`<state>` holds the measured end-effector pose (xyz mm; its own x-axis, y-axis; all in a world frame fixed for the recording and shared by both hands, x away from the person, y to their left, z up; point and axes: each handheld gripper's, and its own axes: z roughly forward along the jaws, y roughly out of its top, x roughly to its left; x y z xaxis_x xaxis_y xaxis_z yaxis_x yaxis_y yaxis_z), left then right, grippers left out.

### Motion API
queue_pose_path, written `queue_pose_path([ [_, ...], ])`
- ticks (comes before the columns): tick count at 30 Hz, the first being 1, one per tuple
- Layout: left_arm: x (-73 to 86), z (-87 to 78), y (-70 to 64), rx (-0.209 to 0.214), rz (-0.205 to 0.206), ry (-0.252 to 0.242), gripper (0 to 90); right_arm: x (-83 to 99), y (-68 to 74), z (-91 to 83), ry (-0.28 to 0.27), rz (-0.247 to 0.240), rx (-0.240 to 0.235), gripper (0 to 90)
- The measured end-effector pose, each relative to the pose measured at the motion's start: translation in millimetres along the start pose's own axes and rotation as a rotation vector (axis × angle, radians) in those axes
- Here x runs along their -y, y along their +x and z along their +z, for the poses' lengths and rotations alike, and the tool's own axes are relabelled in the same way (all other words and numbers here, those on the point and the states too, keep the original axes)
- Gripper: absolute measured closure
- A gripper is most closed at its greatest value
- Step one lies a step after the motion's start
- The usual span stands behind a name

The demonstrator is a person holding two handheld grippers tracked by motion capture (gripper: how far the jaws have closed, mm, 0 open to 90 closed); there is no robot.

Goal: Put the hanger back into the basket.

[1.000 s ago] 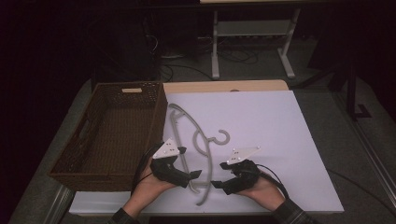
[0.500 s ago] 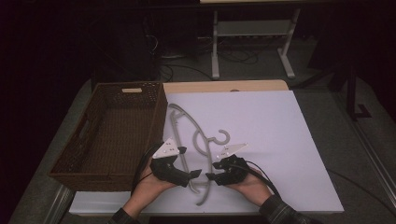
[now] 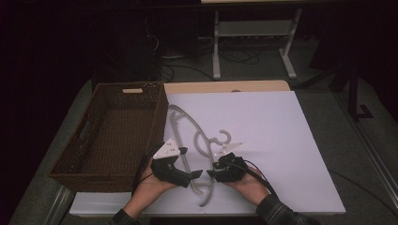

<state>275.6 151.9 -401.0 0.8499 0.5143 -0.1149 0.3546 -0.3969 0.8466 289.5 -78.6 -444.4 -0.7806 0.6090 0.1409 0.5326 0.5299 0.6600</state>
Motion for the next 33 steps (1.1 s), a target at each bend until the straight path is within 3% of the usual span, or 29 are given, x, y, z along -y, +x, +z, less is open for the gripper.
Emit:
queue_pose_path([
  [8,0.0,0.2,0.3,-0.001,0.000,0.002,4.7,3.4,-14.0,-10.1,0.026,0.003,0.038,66.3],
  [9,0.0,0.3,0.4,0.000,0.000,0.003,4.7,6.4,-22.7,-14.9,0.033,0.017,0.047,67.8],
  [13,-0.1,0.4,0.4,-0.001,0.000,0.002,4.7,10.3,-31.7,-20.6,0.039,0.030,0.058,69.8],
  [17,-0.3,0.6,0.5,-0.002,0.001,0.004,5.0,18.7,-51.1,-34.1,0.056,0.064,0.096,73.9],
  [24,-0.6,0.7,0.6,-0.002,-0.001,0.001,5.3,26.8,-73.1,-47.5,0.069,0.091,0.150,77.5],
  [25,-0.6,0.7,0.6,-0.003,0.001,0.002,5.3,30.3,-81.7,-52.5,0.072,0.107,0.162,78.5],
  [33,-0.5,1.0,0.7,-0.005,0.001,0.006,5.4,40.7,-107.1,-68.4,0.089,0.122,0.207,80.4],
])
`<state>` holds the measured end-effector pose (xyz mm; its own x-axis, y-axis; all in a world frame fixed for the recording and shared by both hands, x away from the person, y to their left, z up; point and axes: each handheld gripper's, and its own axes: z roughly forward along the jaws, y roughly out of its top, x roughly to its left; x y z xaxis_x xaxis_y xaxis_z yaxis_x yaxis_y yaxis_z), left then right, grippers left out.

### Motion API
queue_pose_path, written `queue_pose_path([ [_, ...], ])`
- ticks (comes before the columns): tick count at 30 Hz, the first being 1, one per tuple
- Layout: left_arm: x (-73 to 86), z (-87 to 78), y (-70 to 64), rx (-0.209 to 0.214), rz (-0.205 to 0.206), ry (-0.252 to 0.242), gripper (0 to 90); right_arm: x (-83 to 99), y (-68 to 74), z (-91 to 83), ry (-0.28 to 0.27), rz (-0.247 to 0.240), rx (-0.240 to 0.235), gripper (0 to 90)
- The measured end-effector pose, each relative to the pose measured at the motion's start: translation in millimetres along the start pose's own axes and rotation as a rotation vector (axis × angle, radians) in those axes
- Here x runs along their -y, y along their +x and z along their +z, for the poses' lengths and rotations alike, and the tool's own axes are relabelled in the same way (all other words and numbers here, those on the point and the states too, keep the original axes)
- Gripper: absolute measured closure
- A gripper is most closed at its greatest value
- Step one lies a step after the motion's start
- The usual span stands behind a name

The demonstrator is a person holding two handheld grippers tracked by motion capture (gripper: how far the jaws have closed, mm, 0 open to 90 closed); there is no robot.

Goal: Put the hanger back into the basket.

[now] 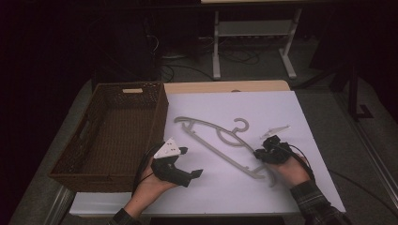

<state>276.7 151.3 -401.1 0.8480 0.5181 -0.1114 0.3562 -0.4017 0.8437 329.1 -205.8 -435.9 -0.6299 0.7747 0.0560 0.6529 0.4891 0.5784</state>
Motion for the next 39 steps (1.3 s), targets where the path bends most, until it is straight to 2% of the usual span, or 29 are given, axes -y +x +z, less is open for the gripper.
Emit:
queue_pose_path([
  [4,0.1,0.1,-0.1,-0.002,-0.001,0.001,5.5,6.2,-21.9,-7.1,0.015,-0.007,0.040,81.0],
  [6,0.0,0.2,-0.1,-0.003,0.000,0.002,5.5,7.2,-25.4,-7.8,0.014,-0.011,0.043,81.1],
  [10,0.0,0.4,0.0,-0.004,-0.001,0.003,5.5,12.9,-44.6,-10.6,0.016,-0.017,0.061,81.1],
  [13,0.0,0.6,0.1,-0.005,-0.001,0.005,5.6,13.5,-48.4,-10.8,0.009,-0.014,0.041,80.0],
  [15,0.0,0.7,0.0,-0.005,-0.002,0.006,5.6,11.2,-48.3,-14.1,-0.022,-0.021,0.037,75.4],
  [16,0.0,0.7,0.0,-0.005,-0.002,0.007,5.6,4.0,-45.7,-21.5,-0.082,-0.013,0.002,74.4],
  [17,0.0,0.8,-0.1,-0.006,-0.003,0.008,5.6,4.0,-45.7,-21.5,-0.082,-0.013,0.002,74.4],
  [18,-0.2,0.5,-0.1,-0.007,-0.002,0.008,5.6,-4.8,-39.1,-23.9,-0.131,-0.027,-0.043,73.1],
  [19,-0.2,0.5,-0.1,-0.007,-0.002,0.008,5.6,-4.8,-39.1,-23.9,-0.131,-0.027,-0.043,73.1],
  [20,-0.2,0.5,-0.1,-0.008,-0.003,0.007,5.6,-13.3,-30.1,-19.2,-0.149,-0.054,-0.095,72.0],
  [21,-0.2,0.5,-0.1,-0.008,-0.003,0.007,5.6,-13.3,-30.1,-19.2,-0.149,-0.054,-0.095,72.0],
  [22,-0.2,0.6,-0.1,-0.008,-0.003,0.008,5.6,-22.3,-20.4,-11.1,-0.142,-0.081,-0.127,70.6],
  [23,-0.1,0.7,-0.1,-0.009,-0.003,0.009,5.6,-22.3,-20.4,-11.1,-0.142,-0.081,-0.127,70.6],
  [24,0.1,0.9,-0.1,-0.008,-0.003,0.010,5.6,-31.5,-12.7,-2.4,-0.144,-0.104,-0.168,70.0],
  [25,0.1,0.9,-0.1,-0.008,-0.003,0.010,5.6,-31.5,-12.7,-2.4,-0.144,-0.104,-0.168,70.0],
  [26,0.3,1.3,0.2,-0.007,-0.002,0.011,5.6,-42.0,-4.7,7.0,-0.135,-0.127,-0.199,69.9],
  [27,0.3,1.3,0.2,-0.007,-0.002,0.011,5.6,-42.0,-4.7,7.0,-0.135,-0.127,-0.199,69.9],
  [28,0.4,1.5,0.3,-0.007,-0.001,0.013,5.6,-52.8,3.1,17.0,-0.131,-0.157,-0.214,69.9],
  [29,0.4,1.5,0.3,-0.007,-0.001,0.013,5.6,-52.8,3.1,17.0,-0.131,-0.157,-0.214,69.9],
  [30,0.4,1.5,0.4,-0.006,-0.002,0.011,5.6,-63.1,10.1,27.7,-0.122,-0.178,-0.225,69.9],
  [31,0.3,1.4,0.4,-0.006,-0.002,0.011,5.6,-63.1,10.1,27.7,-0.122,-0.178,-0.225,69.9],
  [32,0.3,1.2,0.3,-0.006,-0.003,0.009,5.6,-71.9,16.5,38.2,-0.121,-0.188,-0.237,69.9],
  [33,0.3,1.2,0.3,-0.006,-0.003,0.009,5.6,-71.9,16.5,38.2,-0.121,-0.188,-0.237,69.9],
  [34,0.4,1.2,0.4,-0.005,-0.003,0.008,5.6,-79.4,22.7,48.2,-0.116,-0.200,-0.245,69.7],
  [35,0.4,1.2,0.4,-0.005,-0.003,0.008,5.6,-79.4,22.7,48.2,-0.116,-0.200,-0.245,69.7],
  [38,0.4,1.3,0.6,-0.006,-0.005,0.008,5.6,-90.8,33.8,65.0,-0.096,-0.222,-0.248,69.9],
  [39,0.4,1.3,0.6,-0.006,-0.005,0.008,5.6,-90.8,33.8,65.0,-0.096,-0.222,-0.248,69.9],
])
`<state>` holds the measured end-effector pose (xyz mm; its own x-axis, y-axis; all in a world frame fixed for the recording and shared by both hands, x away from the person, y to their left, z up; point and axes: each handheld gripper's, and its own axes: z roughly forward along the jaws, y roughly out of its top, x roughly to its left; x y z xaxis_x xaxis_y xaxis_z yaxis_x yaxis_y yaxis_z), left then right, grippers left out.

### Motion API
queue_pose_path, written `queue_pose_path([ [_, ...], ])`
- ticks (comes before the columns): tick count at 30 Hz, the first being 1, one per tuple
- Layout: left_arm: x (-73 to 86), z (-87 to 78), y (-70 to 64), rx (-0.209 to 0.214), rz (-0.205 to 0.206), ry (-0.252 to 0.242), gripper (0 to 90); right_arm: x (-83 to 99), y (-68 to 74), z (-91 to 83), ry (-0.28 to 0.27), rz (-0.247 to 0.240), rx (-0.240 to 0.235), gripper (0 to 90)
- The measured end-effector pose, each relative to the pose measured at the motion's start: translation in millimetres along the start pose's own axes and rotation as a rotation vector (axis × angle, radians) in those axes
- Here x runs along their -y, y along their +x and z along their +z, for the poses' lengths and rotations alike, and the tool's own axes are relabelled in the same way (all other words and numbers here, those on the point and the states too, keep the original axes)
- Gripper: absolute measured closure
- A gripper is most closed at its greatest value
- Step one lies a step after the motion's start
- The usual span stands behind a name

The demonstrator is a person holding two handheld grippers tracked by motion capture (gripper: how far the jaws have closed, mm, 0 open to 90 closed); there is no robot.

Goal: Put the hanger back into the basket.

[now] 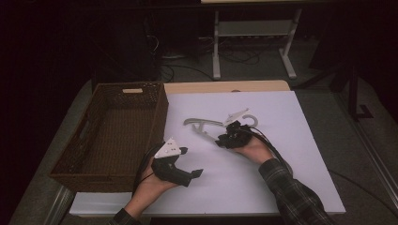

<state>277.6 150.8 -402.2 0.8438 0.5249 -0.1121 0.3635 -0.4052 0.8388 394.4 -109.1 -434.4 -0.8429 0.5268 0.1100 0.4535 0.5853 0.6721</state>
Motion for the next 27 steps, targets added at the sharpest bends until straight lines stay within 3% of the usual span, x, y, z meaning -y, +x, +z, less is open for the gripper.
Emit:
queue_pose_path([
  [4,0.0,-0.1,-0.1,0.001,-0.003,-0.003,5.6,-7.7,1.2,12.5,0.030,-0.020,0.018,71.9],
  [7,0.0,-0.2,0.0,0.002,-0.001,-0.001,5.7,-8.1,0.0,16.8,0.037,-0.030,0.033,79.2],
  [12,-0.1,0.0,0.1,0.000,-0.001,0.000,5.8,-7.0,3.6,15.0,0.042,-0.047,0.009,79.7],
  [26,-0.2,-0.3,-0.1,-0.003,-0.005,-0.005,5.8,5.6,53.6,9.3,0.071,-0.181,-0.141,79.7],
  [27,-0.1,-0.4,-0.1,-0.003,-0.005,-0.005,5.8,7.1,60.1,7.4,0.074,-0.196,-0.171,79.6],
])
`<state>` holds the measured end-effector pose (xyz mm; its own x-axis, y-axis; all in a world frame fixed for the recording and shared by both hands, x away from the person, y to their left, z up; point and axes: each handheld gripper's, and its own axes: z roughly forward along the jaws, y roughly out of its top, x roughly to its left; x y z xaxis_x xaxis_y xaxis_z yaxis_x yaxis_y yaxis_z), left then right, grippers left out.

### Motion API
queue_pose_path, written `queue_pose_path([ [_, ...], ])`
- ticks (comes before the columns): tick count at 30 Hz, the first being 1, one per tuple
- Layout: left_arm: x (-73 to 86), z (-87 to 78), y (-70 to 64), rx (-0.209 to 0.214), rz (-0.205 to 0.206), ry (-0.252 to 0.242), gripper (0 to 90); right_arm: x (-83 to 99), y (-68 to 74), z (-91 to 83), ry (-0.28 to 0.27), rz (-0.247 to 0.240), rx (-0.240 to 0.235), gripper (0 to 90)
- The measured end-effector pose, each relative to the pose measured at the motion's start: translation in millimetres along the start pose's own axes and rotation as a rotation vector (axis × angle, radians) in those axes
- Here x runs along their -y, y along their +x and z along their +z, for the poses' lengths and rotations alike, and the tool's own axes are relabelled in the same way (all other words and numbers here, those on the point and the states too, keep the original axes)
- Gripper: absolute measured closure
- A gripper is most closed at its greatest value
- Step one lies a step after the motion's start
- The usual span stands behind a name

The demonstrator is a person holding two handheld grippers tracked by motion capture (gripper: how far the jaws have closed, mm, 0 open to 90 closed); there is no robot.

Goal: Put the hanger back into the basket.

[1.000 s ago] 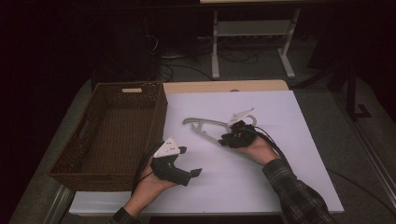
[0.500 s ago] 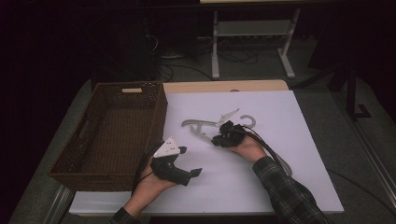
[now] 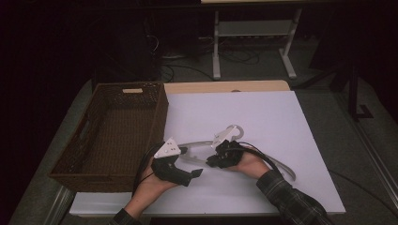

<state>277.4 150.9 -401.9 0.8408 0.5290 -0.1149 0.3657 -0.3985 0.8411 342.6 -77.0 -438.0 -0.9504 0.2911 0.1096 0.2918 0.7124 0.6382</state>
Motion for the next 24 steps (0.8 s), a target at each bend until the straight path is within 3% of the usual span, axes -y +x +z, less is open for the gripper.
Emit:
queue_pose_path([
  [5,0.0,0.1,0.1,0.000,0.002,0.002,5.8,2.8,14.7,0.0,0.009,-0.025,-0.041,78.8],
  [8,0.1,0.2,0.1,0.000,0.003,0.003,5.8,3.8,19.2,-4.3,-0.006,-0.022,-0.029,75.0],
  [11,0.2,0.2,0.1,0.001,0.004,0.002,5.8,9.0,22.3,-25.3,-0.051,-0.004,-0.007,71.2],
  [13,0.2,0.1,0.0,0.001,0.004,0.003,5.8,12.9,22.4,-33.9,-0.058,0.009,0.005,71.7],
  [14,0.2,0.0,-0.3,0.000,0.006,0.003,5.8,23.1,20.7,-48.0,-0.068,0.030,0.039,75.7],
  [15,0.2,0.0,-0.3,0.000,0.006,0.003,5.8,23.1,20.7,-48.0,-0.068,0.030,0.039,75.7],
  [16,0.0,-0.5,-0.4,-0.001,0.006,0.002,5.8,37.1,17.9,-61.9,-0.071,0.071,0.077,79.7],
  [18,0.0,-0.6,-0.3,-0.001,0.005,0.001,5.8,43.2,16.5,-67.2,-0.066,0.090,0.091,81.3],
  [20,-0.1,-0.1,-0.5,-0.002,0.007,0.004,5.8,72.1,10.9,-90.8,-0.062,0.171,0.163,86.9],
  [21,-0.1,-0.1,-0.5,-0.002,0.007,0.004,5.8,72.1,10.9,-90.8,-0.062,0.171,0.163,86.9],
  [22,-0.1,-0.2,-0.5,-0.002,0.008,0.004,5.9,90.1,7.5,-104.4,-0.066,0.219,0.210,89.3],
  [23,-0.1,-0.2,-0.5,-0.002,0.008,0.004,6.4,90.1,7.5,-104.4,-0.066,0.219,0.210,89.3],
  [24,-0.2,-0.4,-0.5,-0.003,0.009,0.002,6.4,106.0,4.9,-114.4,-0.057,0.264,0.243,89.5],
])
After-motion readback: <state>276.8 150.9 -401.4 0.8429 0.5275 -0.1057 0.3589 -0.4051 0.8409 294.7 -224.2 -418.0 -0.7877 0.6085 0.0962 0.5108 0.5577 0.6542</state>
